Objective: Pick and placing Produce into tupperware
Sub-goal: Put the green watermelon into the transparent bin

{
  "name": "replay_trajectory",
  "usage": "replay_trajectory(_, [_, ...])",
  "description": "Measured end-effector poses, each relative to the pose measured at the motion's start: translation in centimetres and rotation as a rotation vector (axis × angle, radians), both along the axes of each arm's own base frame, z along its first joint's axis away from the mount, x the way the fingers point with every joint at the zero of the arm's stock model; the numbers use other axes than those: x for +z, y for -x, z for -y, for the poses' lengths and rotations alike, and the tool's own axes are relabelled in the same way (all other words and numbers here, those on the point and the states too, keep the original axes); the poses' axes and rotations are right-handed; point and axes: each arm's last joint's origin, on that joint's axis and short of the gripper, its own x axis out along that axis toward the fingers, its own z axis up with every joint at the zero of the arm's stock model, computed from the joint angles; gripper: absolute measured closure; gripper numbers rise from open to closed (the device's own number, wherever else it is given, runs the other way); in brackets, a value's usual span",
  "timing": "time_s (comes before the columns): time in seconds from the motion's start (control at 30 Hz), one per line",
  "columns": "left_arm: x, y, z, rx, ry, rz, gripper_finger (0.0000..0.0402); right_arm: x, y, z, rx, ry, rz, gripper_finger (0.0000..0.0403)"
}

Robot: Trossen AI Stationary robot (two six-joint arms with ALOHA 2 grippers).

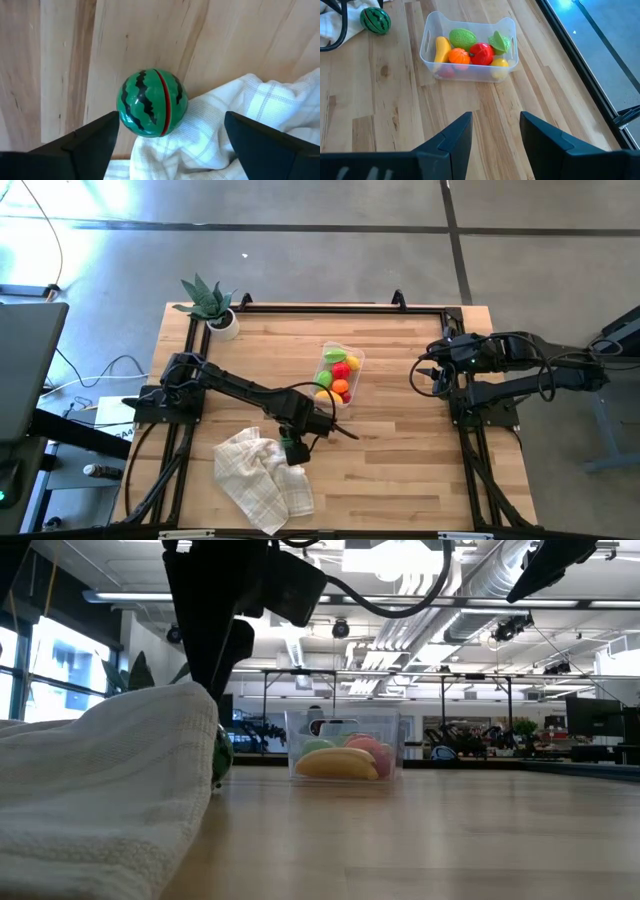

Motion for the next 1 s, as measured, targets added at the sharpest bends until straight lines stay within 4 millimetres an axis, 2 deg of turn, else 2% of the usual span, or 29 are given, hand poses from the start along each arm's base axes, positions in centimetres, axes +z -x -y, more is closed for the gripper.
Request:
replay_trajectory(0.2, [-0.3,0.0,-0.1,0.000,-0.032,0.008,0.0037,0.0,0.0,0.0,0.000,-0.001,0.000,0.0246])
replay_trajectory(0.43, [-2.0,0.7,-0.1,0.002,-0.006,-0.030,0.0049,0.0,0.0,0.0,0.000,0.000,0.000,0.0246])
replay_trajectory(0.8, [-3.5,0.6,-0.1,0.003,-0.015,0.024,0.0055,0.0,0.0,0.0,0.000,-0.001,0.000,0.0246])
replay_trajectory(1.0, [-4.4,1.2,-0.2,0.020,-0.018,-0.004,0.0055,0.0,0.0,0.0,0.000,0.000,0.000,0.0246])
